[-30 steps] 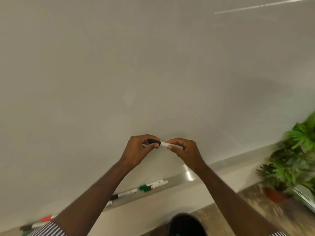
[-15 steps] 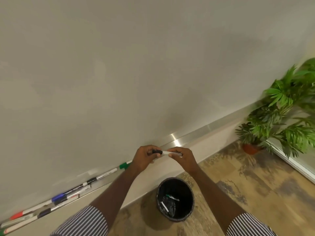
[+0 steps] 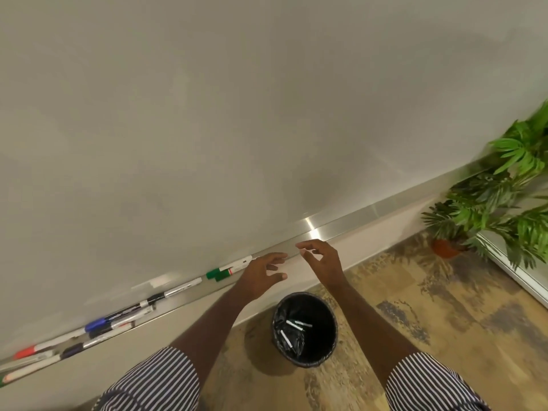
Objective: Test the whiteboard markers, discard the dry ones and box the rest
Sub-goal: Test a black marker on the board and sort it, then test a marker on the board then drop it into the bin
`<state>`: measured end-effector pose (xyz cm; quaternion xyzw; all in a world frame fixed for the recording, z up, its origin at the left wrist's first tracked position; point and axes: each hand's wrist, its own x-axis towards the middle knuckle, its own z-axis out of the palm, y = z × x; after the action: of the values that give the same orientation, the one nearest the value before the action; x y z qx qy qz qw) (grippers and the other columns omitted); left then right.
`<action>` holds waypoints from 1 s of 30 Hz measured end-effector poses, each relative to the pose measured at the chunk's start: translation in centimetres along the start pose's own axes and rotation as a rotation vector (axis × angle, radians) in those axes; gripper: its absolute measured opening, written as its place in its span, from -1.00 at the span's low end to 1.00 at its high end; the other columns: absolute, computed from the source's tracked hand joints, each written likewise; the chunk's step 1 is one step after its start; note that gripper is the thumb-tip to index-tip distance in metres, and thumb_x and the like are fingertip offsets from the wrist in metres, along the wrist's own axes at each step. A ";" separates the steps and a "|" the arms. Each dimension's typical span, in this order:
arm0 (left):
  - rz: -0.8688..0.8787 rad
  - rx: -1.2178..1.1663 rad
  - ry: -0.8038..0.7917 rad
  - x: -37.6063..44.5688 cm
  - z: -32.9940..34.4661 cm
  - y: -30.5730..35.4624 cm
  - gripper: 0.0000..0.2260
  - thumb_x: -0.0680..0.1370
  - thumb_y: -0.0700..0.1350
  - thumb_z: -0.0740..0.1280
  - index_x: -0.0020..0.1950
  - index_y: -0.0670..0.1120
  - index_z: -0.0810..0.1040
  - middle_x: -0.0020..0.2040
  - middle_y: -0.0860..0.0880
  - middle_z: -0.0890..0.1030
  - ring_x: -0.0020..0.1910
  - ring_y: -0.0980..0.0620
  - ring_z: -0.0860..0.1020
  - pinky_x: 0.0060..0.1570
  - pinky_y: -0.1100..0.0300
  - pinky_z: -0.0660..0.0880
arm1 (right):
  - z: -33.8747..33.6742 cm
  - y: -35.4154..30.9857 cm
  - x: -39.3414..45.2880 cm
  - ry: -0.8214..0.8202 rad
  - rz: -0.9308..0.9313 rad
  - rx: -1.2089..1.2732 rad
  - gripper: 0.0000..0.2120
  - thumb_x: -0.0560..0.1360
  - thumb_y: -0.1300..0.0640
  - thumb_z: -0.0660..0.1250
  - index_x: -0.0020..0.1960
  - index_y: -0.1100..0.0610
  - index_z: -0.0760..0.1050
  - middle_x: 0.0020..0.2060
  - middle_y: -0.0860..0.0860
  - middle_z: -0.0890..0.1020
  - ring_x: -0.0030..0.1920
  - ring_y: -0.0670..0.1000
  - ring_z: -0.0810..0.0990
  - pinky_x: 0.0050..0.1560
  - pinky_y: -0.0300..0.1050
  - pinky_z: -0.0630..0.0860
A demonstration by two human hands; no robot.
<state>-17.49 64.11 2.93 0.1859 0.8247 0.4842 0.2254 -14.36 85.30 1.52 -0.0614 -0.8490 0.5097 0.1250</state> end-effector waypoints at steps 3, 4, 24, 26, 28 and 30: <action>0.041 0.266 0.070 -1.1 -0.9 -2.0 -0.60 0.58 -0.07 0.43 0.41 0.06 0.52 0.33 0.15 0.56 0.31 0.10 0.51 0.32 0.25 0.40 | 2.7 -0.1 0.8 -0.087 -0.055 -0.034 -0.78 0.56 0.20 0.41 0.07 -0.10 0.67 0.01 -0.21 0.70 0.09 -0.07 0.62 0.11 -0.11 0.54; 0.069 0.379 0.080 -1.5 -1.0 -2.4 -0.61 0.60 -0.06 0.40 0.43 0.07 0.50 0.37 0.14 0.54 0.35 0.09 0.47 0.37 0.19 0.35 | 3.4 -0.2 0.9 -0.110 -0.069 -0.051 -0.78 0.56 0.20 0.41 0.07 -0.10 0.67 0.01 -0.22 0.69 0.09 -0.08 0.61 0.12 -0.12 0.54; -0.034 0.765 0.209 -6.3 -2.5 -9.2 -0.44 0.56 -0.05 0.42 0.53 -0.12 0.38 0.50 -0.15 0.43 0.49 -0.17 0.38 0.53 -0.08 0.16 | 13.2 1.1 1.2 -0.380 -0.295 -0.272 -0.80 0.46 0.13 0.46 0.08 0.03 0.63 -0.01 -0.09 0.62 0.03 -0.05 0.53 0.06 -0.06 0.51; -0.014 0.746 0.255 -6.3 -2.6 -9.5 -0.46 0.47 -0.08 0.51 0.43 -0.12 0.50 0.37 -0.15 0.56 0.35 -0.19 0.53 0.43 -0.08 0.35 | 13.2 0.9 1.4 -0.419 -0.279 -0.254 -0.83 0.45 0.09 0.50 0.04 0.00 0.65 -0.06 -0.14 0.66 0.00 -0.07 0.54 0.06 0.00 0.52; -0.023 0.702 0.289 -6.3 -3.0 -9.1 -0.49 0.50 -0.12 0.48 0.44 -0.12 0.50 0.37 -0.13 0.56 0.35 -0.17 0.52 0.43 -0.02 0.35 | 13.0 0.9 1.6 -0.464 -0.278 -0.237 -0.81 0.42 0.12 0.51 0.03 -0.02 0.67 -0.08 -0.20 0.65 -0.02 -0.09 0.55 0.05 -0.02 0.51; -0.044 0.682 0.293 -6.0 -3.4 -8.8 -0.52 0.56 -0.14 0.41 0.48 -0.09 0.45 0.40 -0.10 0.53 0.39 -0.15 0.45 0.44 0.05 0.30 | 12.8 0.7 1.6 -0.500 -0.271 -0.236 -0.73 0.41 0.24 0.49 0.05 -0.03 0.68 -0.07 -0.24 0.63 -0.01 -0.12 0.54 0.05 -0.08 0.50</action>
<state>-15.12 54.47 -2.20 0.1612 0.9660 0.1982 0.0405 -19.40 75.14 -4.63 0.1658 -0.9071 0.3857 -0.0289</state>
